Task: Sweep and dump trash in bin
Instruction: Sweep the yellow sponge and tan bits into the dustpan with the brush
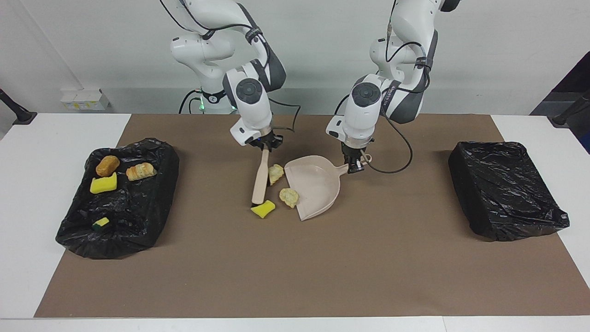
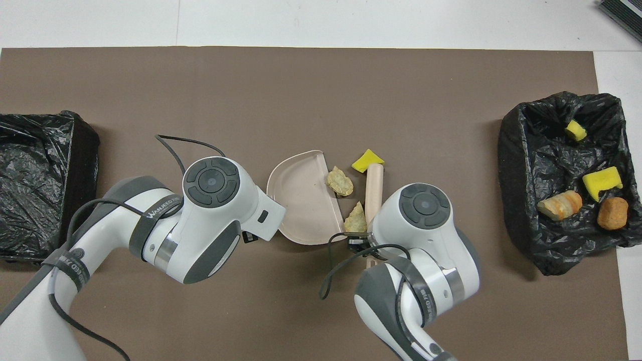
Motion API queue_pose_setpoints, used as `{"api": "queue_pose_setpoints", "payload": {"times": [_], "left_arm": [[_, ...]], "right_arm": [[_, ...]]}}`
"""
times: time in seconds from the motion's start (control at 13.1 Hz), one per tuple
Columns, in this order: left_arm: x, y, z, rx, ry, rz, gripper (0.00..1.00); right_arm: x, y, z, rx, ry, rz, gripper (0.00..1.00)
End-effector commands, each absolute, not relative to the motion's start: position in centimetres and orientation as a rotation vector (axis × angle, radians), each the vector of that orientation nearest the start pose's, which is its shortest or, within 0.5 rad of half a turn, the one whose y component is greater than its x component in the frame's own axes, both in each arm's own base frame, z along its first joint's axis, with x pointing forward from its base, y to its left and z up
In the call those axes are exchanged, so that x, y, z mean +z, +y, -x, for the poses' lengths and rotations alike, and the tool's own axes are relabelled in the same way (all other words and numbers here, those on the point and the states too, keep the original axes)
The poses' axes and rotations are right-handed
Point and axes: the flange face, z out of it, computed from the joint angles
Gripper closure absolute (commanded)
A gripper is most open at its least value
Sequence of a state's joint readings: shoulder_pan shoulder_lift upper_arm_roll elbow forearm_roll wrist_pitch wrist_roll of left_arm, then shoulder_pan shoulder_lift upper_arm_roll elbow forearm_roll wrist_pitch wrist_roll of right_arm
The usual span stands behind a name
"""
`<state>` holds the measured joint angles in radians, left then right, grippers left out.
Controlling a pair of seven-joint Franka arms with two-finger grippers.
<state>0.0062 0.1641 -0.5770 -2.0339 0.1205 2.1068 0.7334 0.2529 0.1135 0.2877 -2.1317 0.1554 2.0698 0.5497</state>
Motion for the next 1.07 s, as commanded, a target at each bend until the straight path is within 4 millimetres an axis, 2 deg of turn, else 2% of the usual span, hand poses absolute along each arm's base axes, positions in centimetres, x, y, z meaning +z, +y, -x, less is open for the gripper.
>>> {"api": "queue_pose_setpoints", "payload": {"times": [0.0, 0.15, 0.23, 0.38, 0.53, 0.69, 0.84, 0.99], "left_arm": [[37.3, -29.2, -47.7, 0.092, 1.959, 2.442, 1.00], [37.3, -29.2, -47.7, 0.090, 1.957, 2.443, 1.00], [37.3, -29.2, -47.7, 0.089, 1.957, 2.443, 1.00], [37.3, -29.1, -47.7, 0.090, 1.956, 2.445, 1.00], [37.3, -29.1, -47.8, 0.089, 1.912, 2.478, 1.00], [37.4, -29.1, -47.9, 0.077, 1.817, 2.554, 1.00], [37.4, -29.2, -47.8, 0.080, 1.691, 2.660, 1.00], [37.6, -29.2, -48.0, 0.076, 1.544, 2.752, 1.00]], "right_arm": [[35.3, 32.9, -46.6, 0.351, -0.013, 3.023, 1.00], [36.4, 35.1, -45.8, 0.334, -0.173, 2.987, 1.00], [37.0, 35.4, -45.8, 0.346, -0.196, 2.966, 1.00], [39.2, 34.2, -46.0, 0.414, -0.271, 2.981, 1.00], [41.1, 30.4, -47.1, 0.444, -0.292, 2.992, 1.00], [41.7, 27.4, -48.3, 0.417, -0.361, 3.082, 1.00], [41.1, 25.0, -49.4, 0.388, -0.406, 3.122, 1.00], [38.5, 22.0, -50.3, 0.333, -0.446, 3.107, 1.00]]}}
